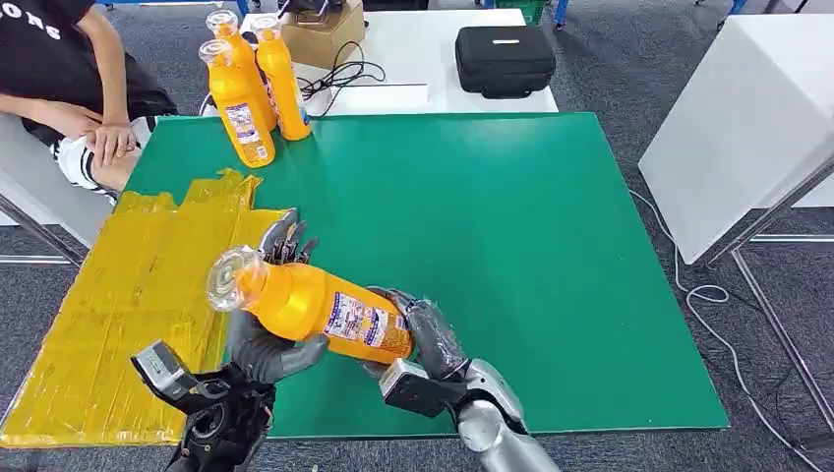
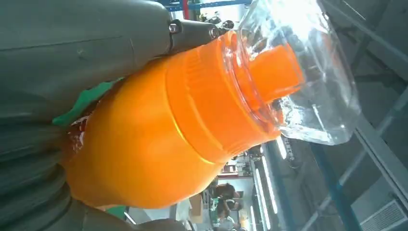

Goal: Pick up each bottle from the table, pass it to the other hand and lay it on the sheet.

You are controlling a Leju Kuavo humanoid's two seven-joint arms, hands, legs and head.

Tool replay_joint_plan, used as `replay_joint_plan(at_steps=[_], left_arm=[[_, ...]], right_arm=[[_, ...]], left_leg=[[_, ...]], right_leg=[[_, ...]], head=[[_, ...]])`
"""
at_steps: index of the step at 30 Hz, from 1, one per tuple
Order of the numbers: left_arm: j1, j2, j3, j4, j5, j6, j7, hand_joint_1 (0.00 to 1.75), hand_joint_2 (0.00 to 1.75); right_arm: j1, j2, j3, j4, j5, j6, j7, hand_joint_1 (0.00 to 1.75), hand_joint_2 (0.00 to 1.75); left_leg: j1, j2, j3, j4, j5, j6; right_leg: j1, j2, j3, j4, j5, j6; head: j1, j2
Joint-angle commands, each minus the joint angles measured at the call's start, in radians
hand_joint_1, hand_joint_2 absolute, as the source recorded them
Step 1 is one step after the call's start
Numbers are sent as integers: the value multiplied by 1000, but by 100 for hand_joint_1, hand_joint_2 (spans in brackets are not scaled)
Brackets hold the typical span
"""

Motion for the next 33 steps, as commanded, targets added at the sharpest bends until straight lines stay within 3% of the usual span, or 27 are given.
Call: replay_joint_plan(at_steps=[1,23,24,25,33], left_arm=[[-23,14,0,52,1,7,4,175,175],[-52,3,22,91,82,-36,13,175,175],[-54,3,23,91,84,-37,13,175,175],[-53,5,23,89,85,-40,13,175,175],[-57,18,44,51,54,-35,20,175,175]], right_arm=[[-45,-13,15,40,-21,5,-6,175,175],[-44,-26,15,24,-22,-9,-4,175,175],[-38,-28,10,3,-21,-23,-6,131,175],[-29,-27,-5,-27,-42,-27,-9,0,175],[101,-124,-17,-476,-153,27,19,0,175]], left_leg=[[0,0,3,-1,-1,0],[0,-1,2,-1,0,0],[0,-1,4,-1,-1,0],[0,-1,2,-1,0,0],[-1,-3,1,0,-1,0]], right_leg=[[0,-1,3,-1,-1,1],[0,-2,3,-1,-1,1],[0,-2,5,-1,-1,2],[0,-2,2,-1,-1,1],[-1,-4,2,0,-2,1]], head=[[0,0],[0,0],[0,0],[0,0],[0,0]])
